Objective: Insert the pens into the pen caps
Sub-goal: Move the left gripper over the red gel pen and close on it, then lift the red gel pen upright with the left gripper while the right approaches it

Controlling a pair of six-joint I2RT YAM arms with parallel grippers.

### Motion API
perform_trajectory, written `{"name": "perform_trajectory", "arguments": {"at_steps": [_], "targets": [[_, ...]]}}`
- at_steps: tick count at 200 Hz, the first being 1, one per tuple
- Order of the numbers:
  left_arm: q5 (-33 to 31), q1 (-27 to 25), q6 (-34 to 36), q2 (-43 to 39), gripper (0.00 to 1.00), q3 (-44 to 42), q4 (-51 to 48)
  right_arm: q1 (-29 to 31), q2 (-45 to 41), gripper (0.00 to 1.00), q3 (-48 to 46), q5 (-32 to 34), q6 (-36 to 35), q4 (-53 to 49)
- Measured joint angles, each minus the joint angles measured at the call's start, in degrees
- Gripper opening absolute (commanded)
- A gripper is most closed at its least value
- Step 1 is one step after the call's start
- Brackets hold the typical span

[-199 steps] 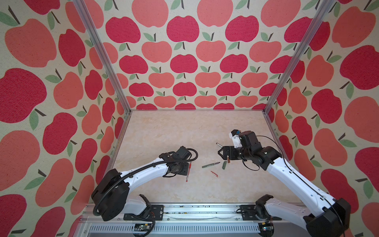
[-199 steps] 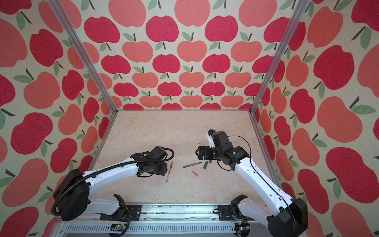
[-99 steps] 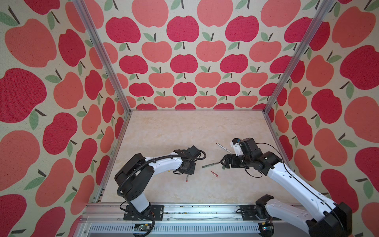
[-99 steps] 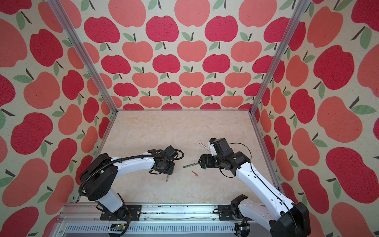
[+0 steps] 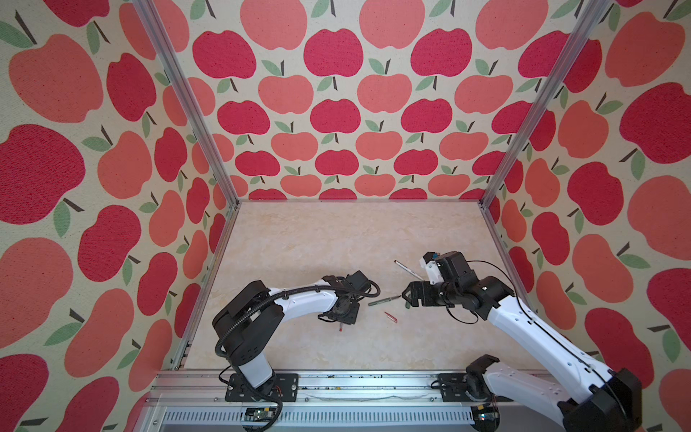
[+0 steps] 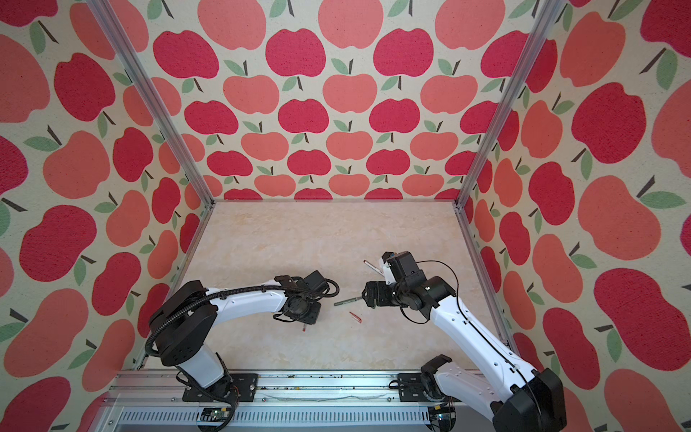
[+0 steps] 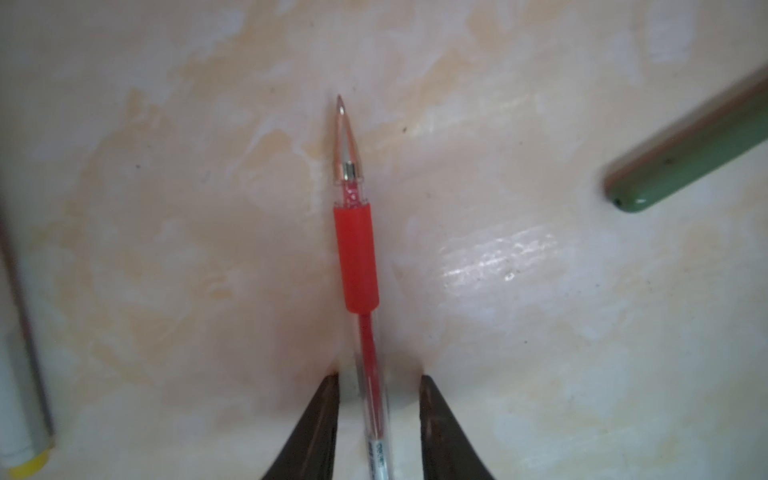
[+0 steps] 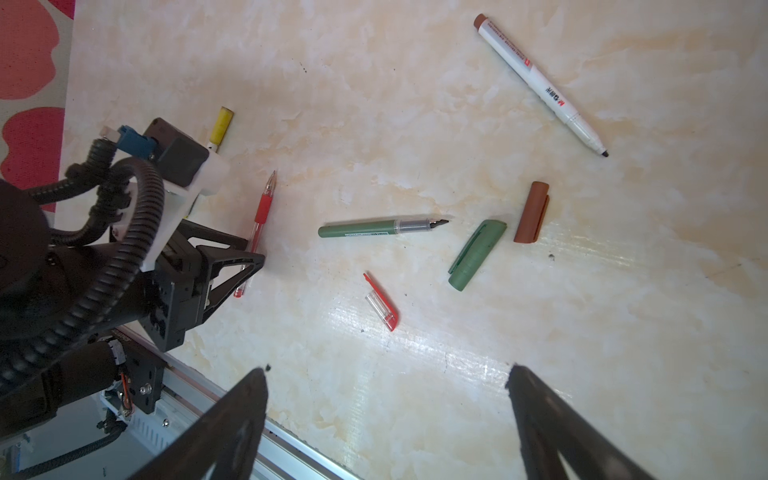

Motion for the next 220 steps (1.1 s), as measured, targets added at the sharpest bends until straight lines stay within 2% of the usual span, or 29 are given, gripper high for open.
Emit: {"name": "perform_trajectory", "arguments": {"at_steps": [76,88,170,220], "targets": [[-1.14,-0.07,0.0,0.52,0.08,0.28,-0.24,-0.42,-1.11,0.93,0.0,1.07,-0.17,-0.04],[-1.25,-0.07,-0.02,0.55,0.0,0.31,-0.22,-0.81,-1.77,0.94,0.0,1.25,-0.15,-0.02],[-0.79,-0.07,1.57,-0.83,0.0,-1.44,5.2,-2.12,-1.77,0.93,-2.71,-2.03,5.66,5.9],[0.13,1.51,4.07,-7.45,0.0,-3.5,13.03,-2.89,-0.15,0.92,-4.09,-6.71,10.47,12.22]]}}
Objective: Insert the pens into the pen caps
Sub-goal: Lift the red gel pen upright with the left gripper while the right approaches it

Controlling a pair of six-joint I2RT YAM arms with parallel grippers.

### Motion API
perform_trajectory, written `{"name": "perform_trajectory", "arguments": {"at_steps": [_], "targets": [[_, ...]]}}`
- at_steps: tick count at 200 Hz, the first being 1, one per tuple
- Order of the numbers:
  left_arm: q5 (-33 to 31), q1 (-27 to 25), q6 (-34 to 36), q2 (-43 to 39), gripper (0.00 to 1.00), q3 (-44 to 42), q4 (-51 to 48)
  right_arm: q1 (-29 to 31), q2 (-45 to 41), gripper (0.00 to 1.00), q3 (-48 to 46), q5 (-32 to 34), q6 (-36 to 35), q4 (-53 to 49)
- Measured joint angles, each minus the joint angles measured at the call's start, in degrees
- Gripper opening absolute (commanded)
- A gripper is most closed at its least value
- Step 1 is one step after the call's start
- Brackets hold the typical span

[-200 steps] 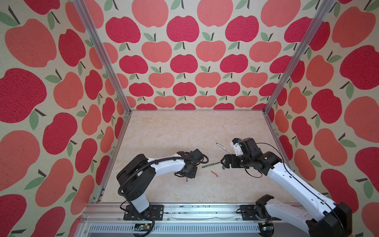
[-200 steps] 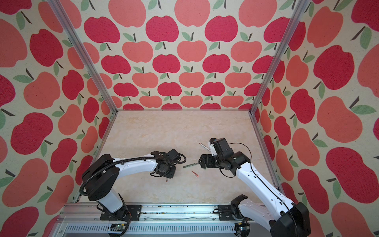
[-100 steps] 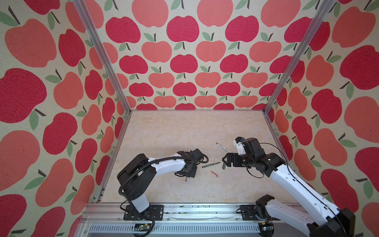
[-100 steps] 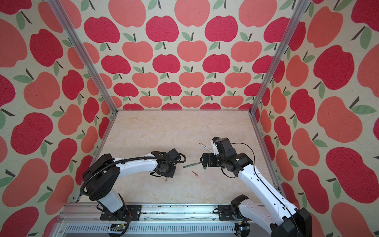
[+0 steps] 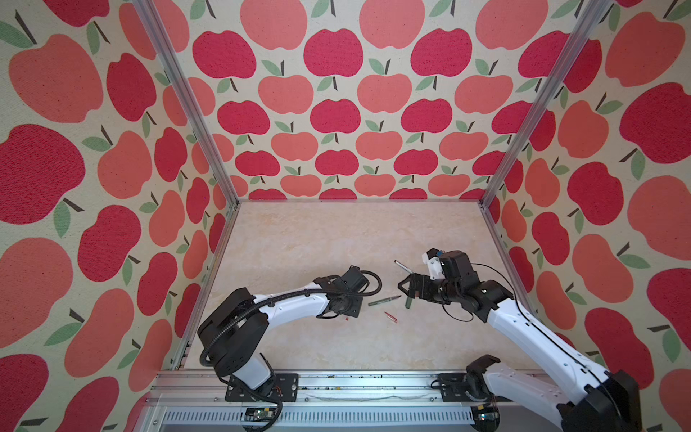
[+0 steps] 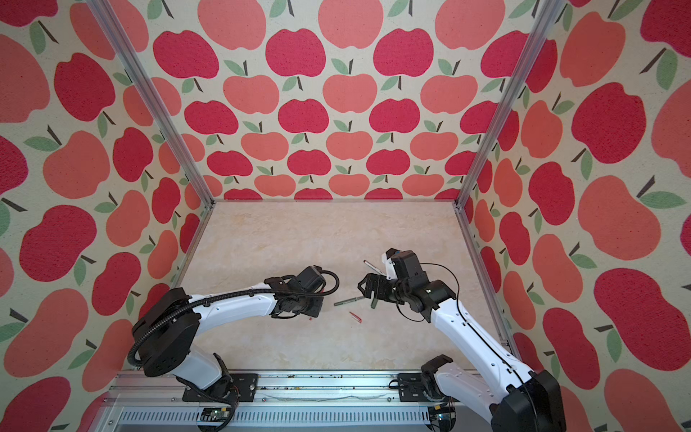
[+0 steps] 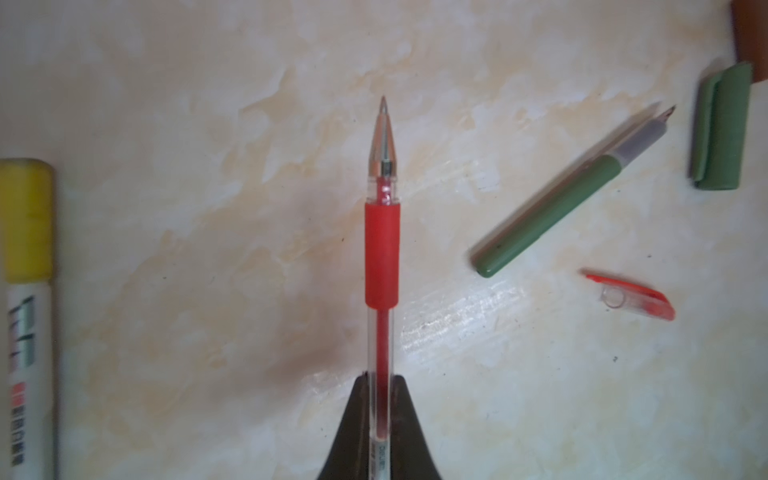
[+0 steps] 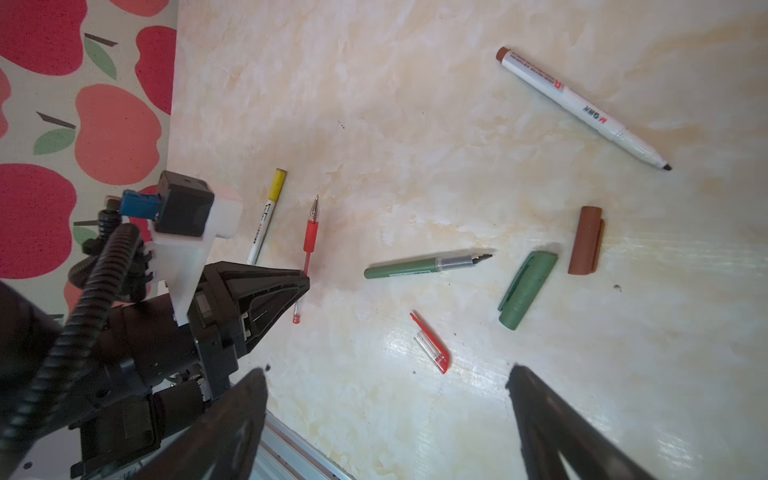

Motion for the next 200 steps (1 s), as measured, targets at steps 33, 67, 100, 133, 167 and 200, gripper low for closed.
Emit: {"name": "perform_trajectory", "arguments": {"at_steps": [33,67,100,133,167,200], "targets": [[2.4,1.49,1.55,-5.03,0.0,-1.9,6.86,-0.42,1.7,0.85,-1.9,-3.93,3.93,7.13],[8.37,2.75,2.01,-9.77,0.01,-4.61,14.6,-0.39,3.48,0.81,-4.35,-8.9,7.32,16.92],[13.55,3.82,1.33,-12.98,0.01,-6.64,20.63,0.24,4.66,0.78,-4.44,-11.87,8.74,25.14],[17.09,4.13,0.5,-13.4,0.02,-6.95,22.97,2.08,6.71,0.7,-4.42,-13.49,8.79,31.04],[19.1,4.13,0.5,-13.4,0.02,-6.97,24.2,3.74,10.6,0.61,-3.48,-14.19,8.04,32.89],[20.22,4.13,0.48,-13.92,0.02,-7.37,24.74,4.55,11.96,0.53,-2.08,-14.19,7.21,33.77]]}}
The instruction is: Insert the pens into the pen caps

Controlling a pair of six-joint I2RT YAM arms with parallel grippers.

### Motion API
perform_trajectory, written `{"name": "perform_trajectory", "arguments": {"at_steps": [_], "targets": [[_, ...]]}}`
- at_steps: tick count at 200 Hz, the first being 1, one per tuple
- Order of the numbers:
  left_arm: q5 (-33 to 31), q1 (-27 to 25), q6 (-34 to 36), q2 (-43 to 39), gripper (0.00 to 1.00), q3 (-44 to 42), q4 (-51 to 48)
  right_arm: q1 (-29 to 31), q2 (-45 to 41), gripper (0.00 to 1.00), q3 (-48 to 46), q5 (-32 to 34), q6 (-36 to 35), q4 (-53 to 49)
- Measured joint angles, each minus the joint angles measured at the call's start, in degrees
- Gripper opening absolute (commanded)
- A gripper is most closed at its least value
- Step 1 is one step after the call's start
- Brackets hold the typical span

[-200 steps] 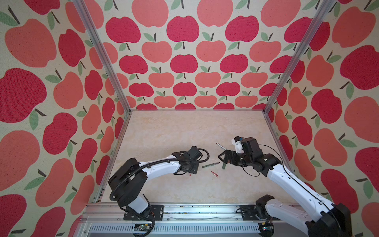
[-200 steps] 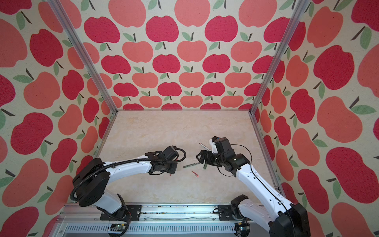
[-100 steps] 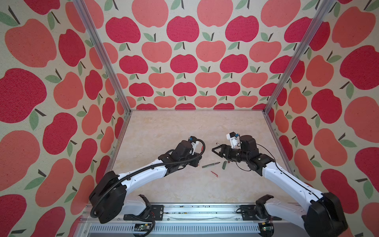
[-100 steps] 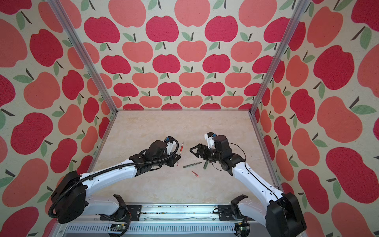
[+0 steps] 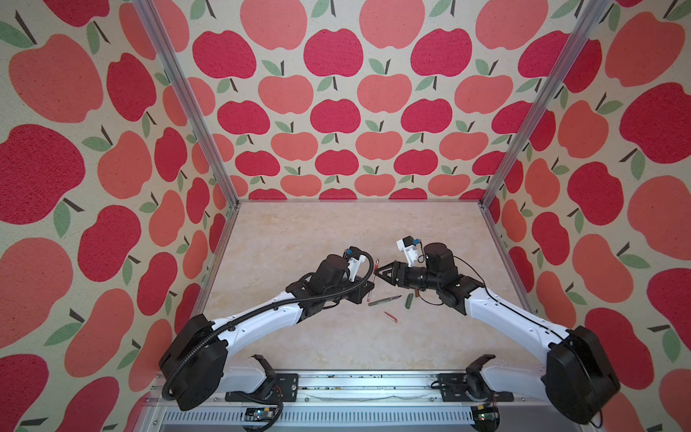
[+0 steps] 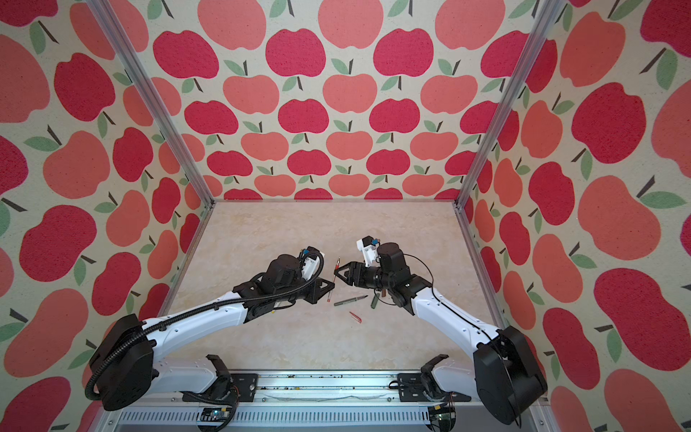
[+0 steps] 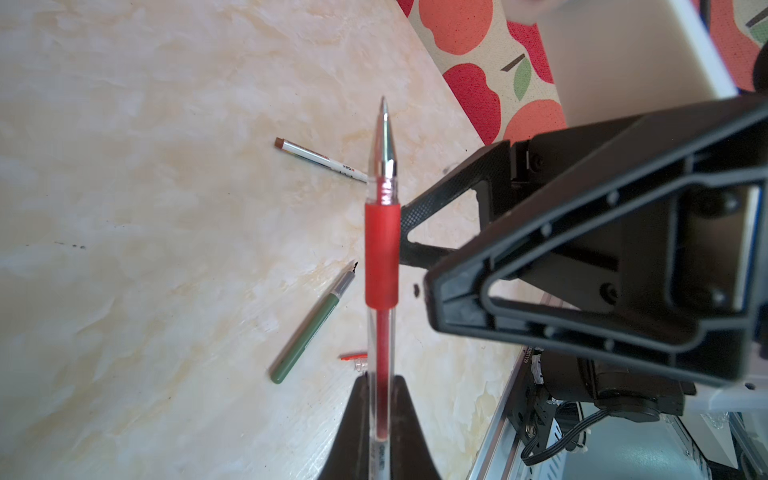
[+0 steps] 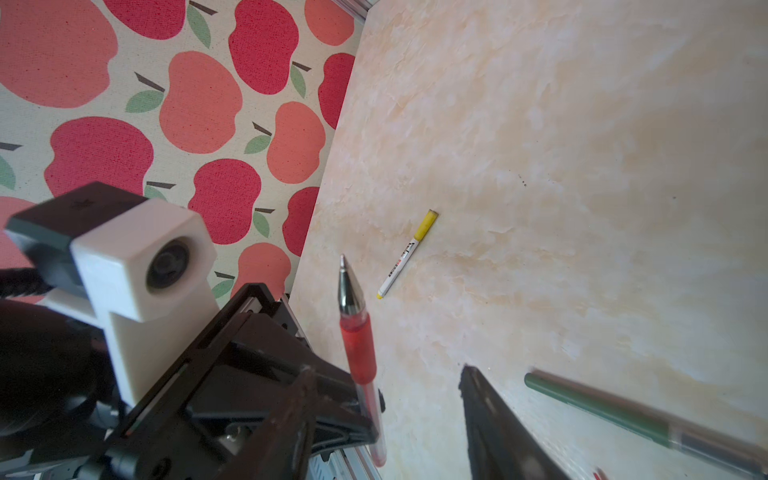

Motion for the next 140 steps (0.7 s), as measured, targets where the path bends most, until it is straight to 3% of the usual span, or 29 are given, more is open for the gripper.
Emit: {"name": "perform_trajectory", "arguments": {"at_steps": [78,140], "targets": [[1.2,0.0,-0.63,-0.48,0.02,-0.63,0.52,0.79,1.42,0.28,1.38,0.61,-0.68,1.29],[2.05,0.0,-1.7,-0.37,0.02,-1.27,3.06,1.38,2.25,0.29,1.38,0.66,-0.7,2.8]]}}
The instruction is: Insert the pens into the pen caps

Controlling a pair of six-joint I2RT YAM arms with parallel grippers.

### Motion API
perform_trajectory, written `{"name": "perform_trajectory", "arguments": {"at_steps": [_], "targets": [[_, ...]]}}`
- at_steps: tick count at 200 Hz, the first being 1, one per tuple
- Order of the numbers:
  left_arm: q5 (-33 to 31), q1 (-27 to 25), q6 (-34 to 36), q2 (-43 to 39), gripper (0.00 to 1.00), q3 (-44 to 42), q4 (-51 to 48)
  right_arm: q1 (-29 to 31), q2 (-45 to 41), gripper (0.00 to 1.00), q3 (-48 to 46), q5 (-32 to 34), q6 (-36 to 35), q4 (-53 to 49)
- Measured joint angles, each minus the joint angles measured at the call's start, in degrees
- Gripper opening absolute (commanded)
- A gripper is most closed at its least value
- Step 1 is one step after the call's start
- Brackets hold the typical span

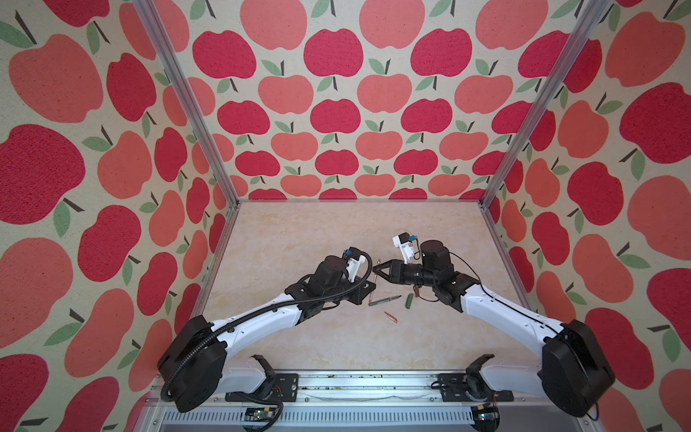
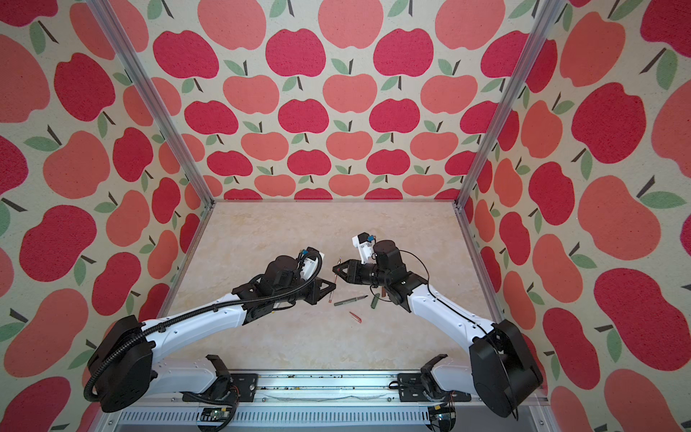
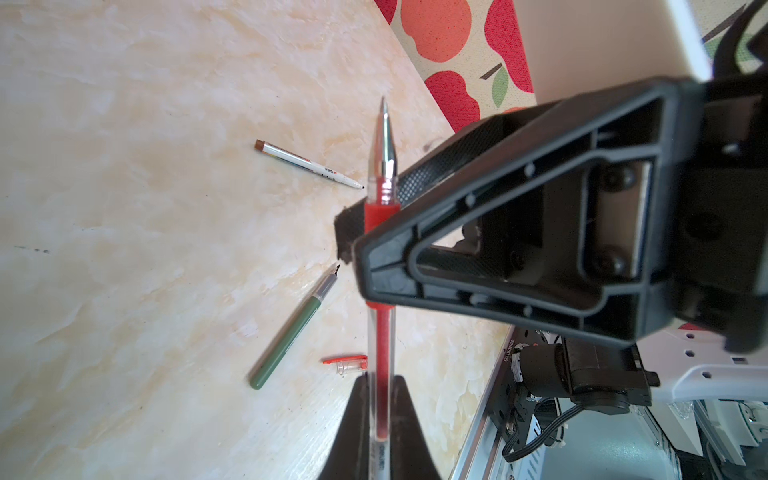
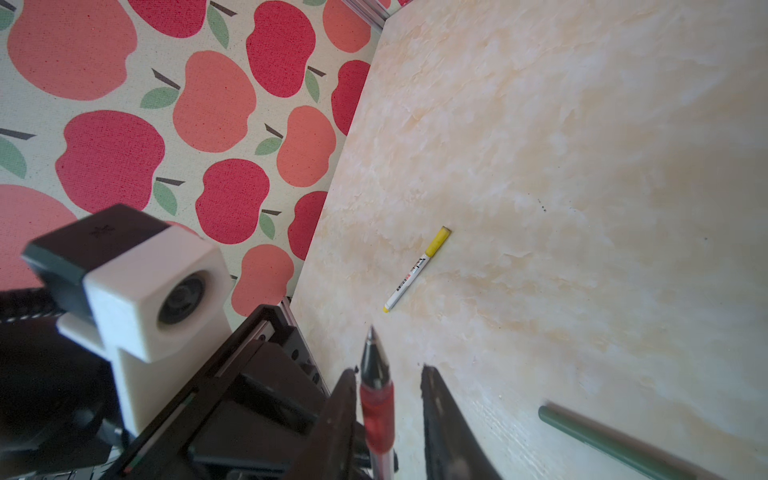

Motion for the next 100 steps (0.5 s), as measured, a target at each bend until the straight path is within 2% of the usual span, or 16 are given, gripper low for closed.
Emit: {"name": "perform_trajectory", "arguments": {"at_steps": [50,69,74,82,100], "targets": [[0.07,0.0,-0.02,0.22,0.02,-0.11,0.52,0.24,0.42,0.08,0.0,0.0,-0.09,0.85],[-0.02,0.0,-0.04,0.33,0.03,-0.37,1.18,0.24,0.44,0.05,0.0,0.13,-0.17,0.83],[-0.04,0.0,-0.02,0.33,0.09,-0.46,1.31,0.24,0.44,0.04,0.0,0.22,-0.2,0.83],[-0.04,0.0,0.02,0.33,0.25,-0.55,1.49,0.28,0.44,0.03,0.0,0.28,-0.2,0.83],[0.0,0.0,-0.55,0.33,0.55,-0.76,2.23,0.28,0.44,0.03,0.02,0.44,-0.2,0.94]]}}
